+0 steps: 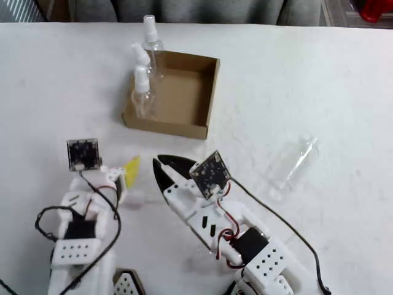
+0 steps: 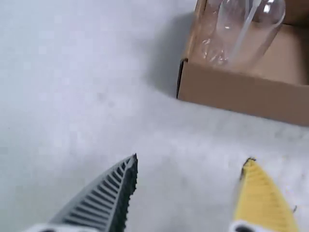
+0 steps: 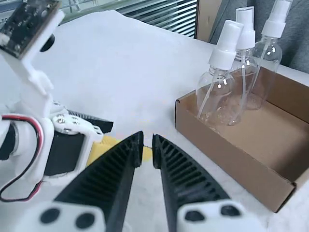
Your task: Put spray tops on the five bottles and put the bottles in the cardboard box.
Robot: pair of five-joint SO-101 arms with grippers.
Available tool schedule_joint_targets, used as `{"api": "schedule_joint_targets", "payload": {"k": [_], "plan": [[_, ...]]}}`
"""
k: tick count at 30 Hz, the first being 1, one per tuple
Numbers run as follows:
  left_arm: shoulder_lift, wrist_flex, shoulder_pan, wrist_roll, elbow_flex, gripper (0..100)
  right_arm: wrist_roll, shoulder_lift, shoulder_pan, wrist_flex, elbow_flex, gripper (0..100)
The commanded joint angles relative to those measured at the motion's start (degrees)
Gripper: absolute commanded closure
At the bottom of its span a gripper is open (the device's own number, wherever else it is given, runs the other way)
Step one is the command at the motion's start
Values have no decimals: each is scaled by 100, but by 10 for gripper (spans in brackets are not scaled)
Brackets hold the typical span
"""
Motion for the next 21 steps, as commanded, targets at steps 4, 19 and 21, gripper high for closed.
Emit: {"api": "schedule_joint_targets", "payload": {"k": [4,19,21], "plan": [[-1147,1204,-330,-70,35,683,26,-66,31,4,-9,984],[-1692,2154,-365,185,35,683,993,-66,-136,848,-290,984],[-1692,2163,-374,220,35,684,1002,-57,-119,1314,-510,984]]}}
